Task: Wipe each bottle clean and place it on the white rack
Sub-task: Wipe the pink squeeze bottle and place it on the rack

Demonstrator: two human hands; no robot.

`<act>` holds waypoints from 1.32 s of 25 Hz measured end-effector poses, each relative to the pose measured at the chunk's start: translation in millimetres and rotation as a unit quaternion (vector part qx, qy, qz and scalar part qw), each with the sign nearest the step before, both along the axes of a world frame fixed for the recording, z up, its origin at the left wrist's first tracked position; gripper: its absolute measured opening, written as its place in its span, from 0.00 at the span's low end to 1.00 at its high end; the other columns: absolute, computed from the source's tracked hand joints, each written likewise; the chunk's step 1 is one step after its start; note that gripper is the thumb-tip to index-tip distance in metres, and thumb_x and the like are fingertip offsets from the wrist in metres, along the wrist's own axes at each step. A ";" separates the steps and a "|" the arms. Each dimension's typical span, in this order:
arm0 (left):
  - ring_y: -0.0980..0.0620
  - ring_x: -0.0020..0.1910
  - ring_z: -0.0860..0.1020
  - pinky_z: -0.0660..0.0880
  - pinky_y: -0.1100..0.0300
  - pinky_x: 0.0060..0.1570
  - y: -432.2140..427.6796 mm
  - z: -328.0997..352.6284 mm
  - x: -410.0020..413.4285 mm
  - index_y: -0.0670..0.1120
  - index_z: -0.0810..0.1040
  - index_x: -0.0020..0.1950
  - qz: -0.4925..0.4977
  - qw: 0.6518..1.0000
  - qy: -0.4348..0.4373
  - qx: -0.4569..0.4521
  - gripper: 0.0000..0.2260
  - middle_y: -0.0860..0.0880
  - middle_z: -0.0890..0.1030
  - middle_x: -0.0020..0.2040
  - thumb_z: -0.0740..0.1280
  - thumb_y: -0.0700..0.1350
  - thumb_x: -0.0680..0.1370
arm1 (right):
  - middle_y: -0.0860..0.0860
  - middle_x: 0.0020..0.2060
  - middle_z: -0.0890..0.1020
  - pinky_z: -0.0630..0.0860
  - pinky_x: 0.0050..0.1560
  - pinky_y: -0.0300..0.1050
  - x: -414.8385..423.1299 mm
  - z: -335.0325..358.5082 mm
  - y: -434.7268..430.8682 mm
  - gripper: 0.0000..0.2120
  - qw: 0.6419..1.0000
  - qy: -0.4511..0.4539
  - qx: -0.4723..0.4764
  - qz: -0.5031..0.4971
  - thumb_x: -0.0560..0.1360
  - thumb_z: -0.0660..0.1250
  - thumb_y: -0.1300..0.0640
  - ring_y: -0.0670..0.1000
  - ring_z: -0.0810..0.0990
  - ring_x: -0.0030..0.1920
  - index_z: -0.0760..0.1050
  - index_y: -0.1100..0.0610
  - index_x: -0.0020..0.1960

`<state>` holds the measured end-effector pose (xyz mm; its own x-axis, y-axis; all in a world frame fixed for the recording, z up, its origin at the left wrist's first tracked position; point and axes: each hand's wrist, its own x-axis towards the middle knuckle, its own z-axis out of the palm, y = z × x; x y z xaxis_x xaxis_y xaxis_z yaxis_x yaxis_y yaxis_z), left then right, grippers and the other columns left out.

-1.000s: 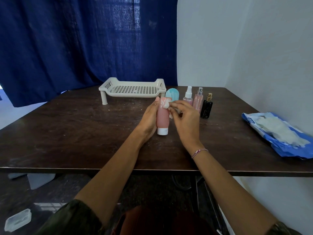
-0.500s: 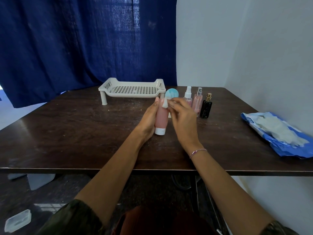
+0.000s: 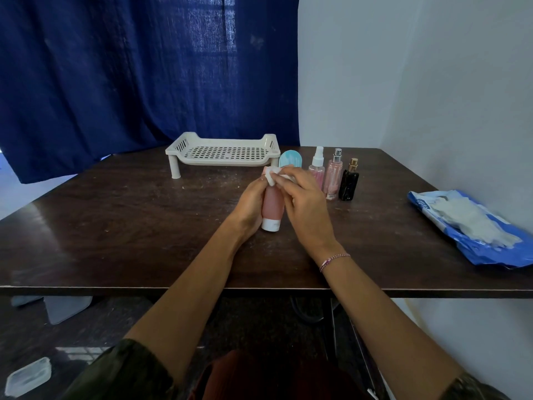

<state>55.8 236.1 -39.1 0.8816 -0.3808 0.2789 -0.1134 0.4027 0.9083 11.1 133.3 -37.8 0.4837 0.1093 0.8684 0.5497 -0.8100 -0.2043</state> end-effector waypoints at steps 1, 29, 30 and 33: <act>0.52 0.55 0.77 0.72 0.55 0.61 0.0 1.1 -1.4 0.45 0.75 0.58 0.001 1.000 0.000 0.004 0.14 0.46 0.79 0.54 0.51 0.43 0.83 | 0.59 0.55 0.77 0.66 0.61 0.35 0.9 -0.4 -1.1 0.16 1.000 0.004 0.011 -0.008 0.75 0.58 0.60 0.54 0.74 0.56 0.76 0.63 0.60; 0.57 0.49 0.78 0.76 0.63 0.47 -0.8 1.0 -6.7 0.46 0.72 0.62 0.005 0.998 -0.044 0.046 0.14 0.50 0.79 0.52 0.49 0.44 0.83 | 0.59 0.56 0.76 0.67 0.63 0.36 4.0 0.6 -9.5 0.15 0.998 -0.003 0.069 0.010 0.73 0.64 0.69 0.49 0.70 0.59 0.76 0.63 0.60; 0.58 0.50 0.79 0.76 0.63 0.48 -0.8 1.1 -7.0 0.45 0.71 0.64 0.004 0.998 -0.047 0.041 0.14 0.50 0.79 0.53 0.49 0.44 0.83 | 0.59 0.56 0.76 0.67 0.63 0.37 4.6 1.2 -9.1 0.15 0.998 -0.002 0.067 0.010 0.74 0.64 0.69 0.49 0.70 0.59 0.76 0.63 0.60; 0.55 0.52 0.77 0.75 0.59 0.50 -0.4 0.3 -5.6 0.47 0.69 0.68 0.009 0.997 -0.049 0.057 0.16 0.49 0.78 0.55 0.50 0.47 0.83 | 0.58 0.55 0.75 0.73 0.60 0.41 8.8 1.1 -9.8 0.13 0.995 0.012 0.094 -0.010 0.76 0.63 0.67 0.51 0.73 0.57 0.76 0.63 0.60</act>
<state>50.2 235.8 -38.9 0.8588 -0.3999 0.3201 -0.2101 0.2950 0.9321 19.9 123.5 -36.8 0.5057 -0.0647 0.8603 0.5268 -0.7666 -0.3673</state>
